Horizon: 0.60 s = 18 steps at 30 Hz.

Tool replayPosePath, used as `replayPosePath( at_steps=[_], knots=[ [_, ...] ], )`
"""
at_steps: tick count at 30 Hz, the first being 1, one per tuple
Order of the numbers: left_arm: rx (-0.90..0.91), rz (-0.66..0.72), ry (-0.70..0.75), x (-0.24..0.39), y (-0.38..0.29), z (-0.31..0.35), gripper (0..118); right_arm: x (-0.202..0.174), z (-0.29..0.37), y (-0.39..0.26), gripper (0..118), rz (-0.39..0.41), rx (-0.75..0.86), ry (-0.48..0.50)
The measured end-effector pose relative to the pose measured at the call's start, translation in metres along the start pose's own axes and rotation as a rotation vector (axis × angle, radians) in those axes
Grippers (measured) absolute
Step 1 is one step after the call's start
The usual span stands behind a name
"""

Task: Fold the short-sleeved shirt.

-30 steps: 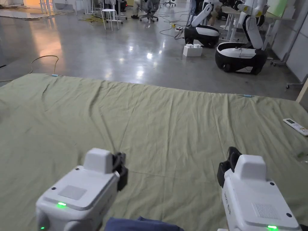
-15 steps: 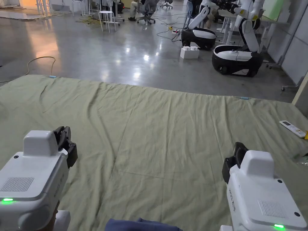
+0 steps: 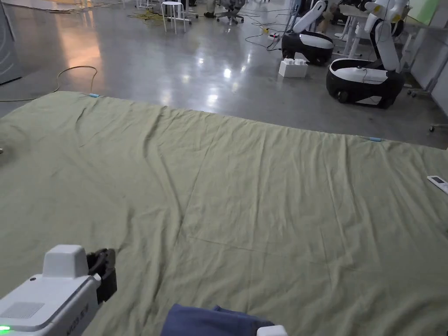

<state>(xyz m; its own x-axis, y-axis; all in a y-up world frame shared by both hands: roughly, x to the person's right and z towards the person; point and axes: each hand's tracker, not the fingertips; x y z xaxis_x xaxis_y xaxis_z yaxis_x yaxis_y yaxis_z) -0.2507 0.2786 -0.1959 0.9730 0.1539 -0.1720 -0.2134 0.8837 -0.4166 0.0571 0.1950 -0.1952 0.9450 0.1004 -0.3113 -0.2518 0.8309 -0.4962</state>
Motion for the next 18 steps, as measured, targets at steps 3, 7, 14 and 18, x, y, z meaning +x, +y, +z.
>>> replayPosePath(
  at_steps=[3,7,14,18],
  knots=[
    [-0.091,0.07,-0.082,-0.01,-0.015,-0.004,9,0.005,-0.013,-0.012,1,-0.049,-0.07,-0.061],
    [-0.283,0.2,-0.283,-0.02,-0.031,-0.028,80,0.017,-0.022,-0.022,1,-0.094,-0.106,-0.047],
    [-0.551,0.464,-0.592,-0.026,-0.067,-0.095,95,0.018,-0.027,-0.03,0,-0.059,-0.088,-0.052],
    [-0.739,0.614,-0.749,-0.02,-0.096,-0.131,94,0.021,-0.028,-0.032,0,-0.065,-0.086,-0.046]
  ],
)
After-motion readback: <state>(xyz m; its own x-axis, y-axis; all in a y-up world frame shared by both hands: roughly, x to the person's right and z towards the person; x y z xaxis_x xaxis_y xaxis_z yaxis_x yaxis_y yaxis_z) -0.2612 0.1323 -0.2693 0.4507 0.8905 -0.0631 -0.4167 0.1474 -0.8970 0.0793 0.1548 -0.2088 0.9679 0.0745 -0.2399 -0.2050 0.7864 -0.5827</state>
